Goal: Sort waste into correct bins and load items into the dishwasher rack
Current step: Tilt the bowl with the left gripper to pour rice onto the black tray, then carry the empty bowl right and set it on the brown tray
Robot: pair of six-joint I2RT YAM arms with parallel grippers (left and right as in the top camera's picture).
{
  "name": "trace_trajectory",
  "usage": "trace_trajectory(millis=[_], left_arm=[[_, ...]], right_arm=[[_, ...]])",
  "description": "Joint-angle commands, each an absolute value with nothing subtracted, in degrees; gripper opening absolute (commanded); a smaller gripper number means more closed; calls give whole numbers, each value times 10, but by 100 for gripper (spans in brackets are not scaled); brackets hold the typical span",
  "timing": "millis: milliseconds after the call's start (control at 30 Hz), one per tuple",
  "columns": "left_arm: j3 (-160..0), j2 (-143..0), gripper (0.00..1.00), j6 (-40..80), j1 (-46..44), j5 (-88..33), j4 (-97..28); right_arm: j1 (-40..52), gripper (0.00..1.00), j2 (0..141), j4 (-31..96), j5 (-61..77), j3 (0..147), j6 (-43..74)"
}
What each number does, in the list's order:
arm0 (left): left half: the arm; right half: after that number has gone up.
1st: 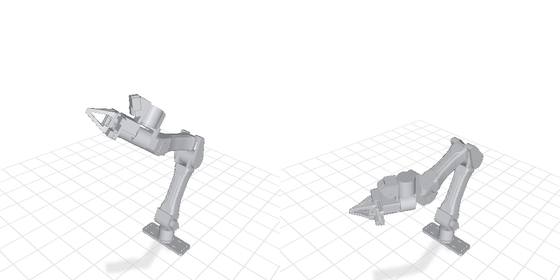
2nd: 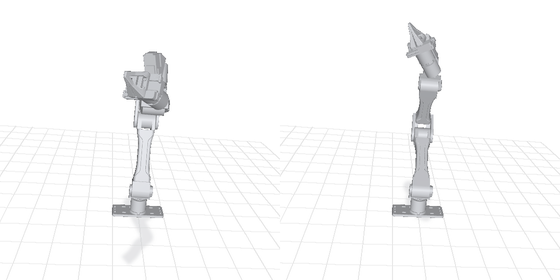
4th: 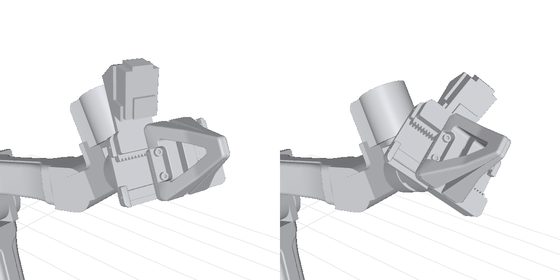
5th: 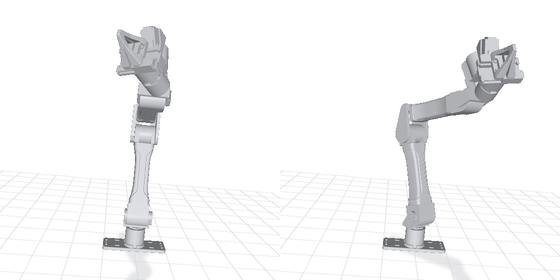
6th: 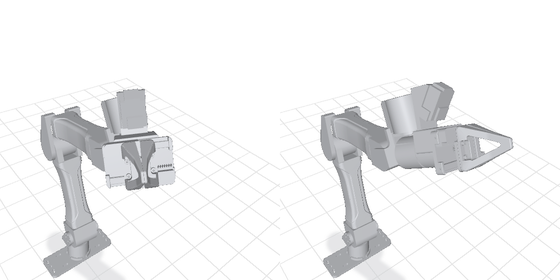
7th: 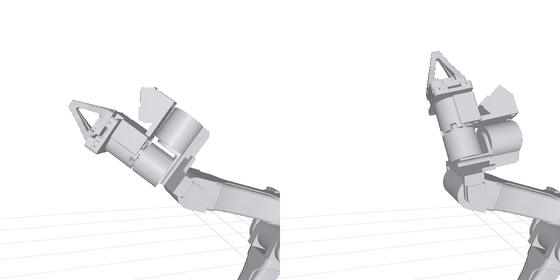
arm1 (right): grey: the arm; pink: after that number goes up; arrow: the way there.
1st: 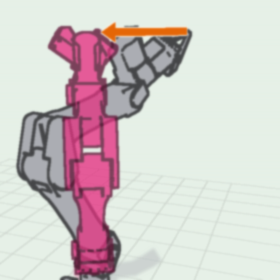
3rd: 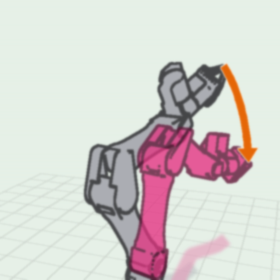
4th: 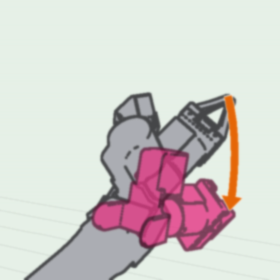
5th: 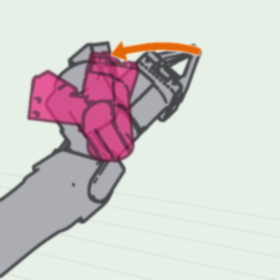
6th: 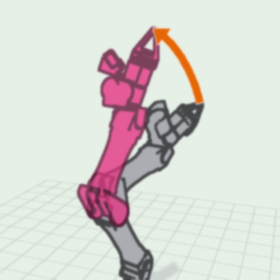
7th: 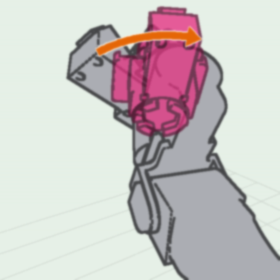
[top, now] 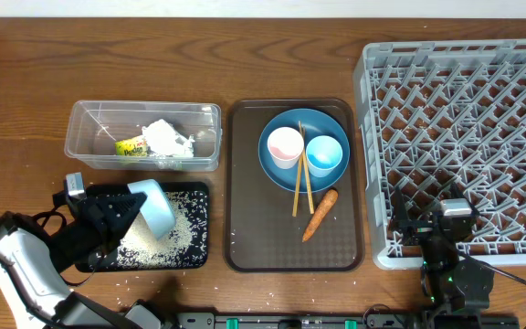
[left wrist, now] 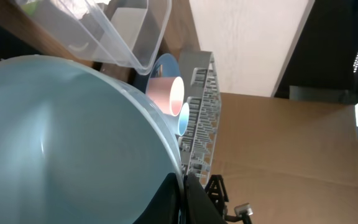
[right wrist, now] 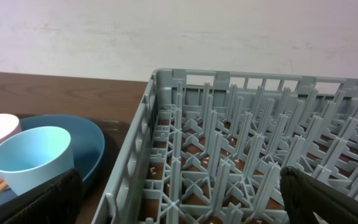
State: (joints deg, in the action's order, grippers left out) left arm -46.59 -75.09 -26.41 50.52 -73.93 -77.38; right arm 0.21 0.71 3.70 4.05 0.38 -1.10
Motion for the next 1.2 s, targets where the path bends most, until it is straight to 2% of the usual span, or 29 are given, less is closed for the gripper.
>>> trace_trajectory(millis=[0,133,467,600,800,1167], left_arm=[[-467,-734,6,-281,507,-724,-778],[-467,-718,6,-279,507,-724,-763],[-488,-700,6,-141,505,-719,-694],[-519,-685,6,-79,482,-651,-679],[-547,-641,6,15,385,-576,-633],[-547,-571,6,186,67,-332,-547]], right_arm=[[-1,99,6,39,39,3,-13],[-1,99,6,39,39,3,-13],[-1,99,6,39,39,3,-13],[-1,99,6,39,39,3,-13],[-1,99,6,39,39,3,-13],[-1,99,6,39,39,3,-13]])
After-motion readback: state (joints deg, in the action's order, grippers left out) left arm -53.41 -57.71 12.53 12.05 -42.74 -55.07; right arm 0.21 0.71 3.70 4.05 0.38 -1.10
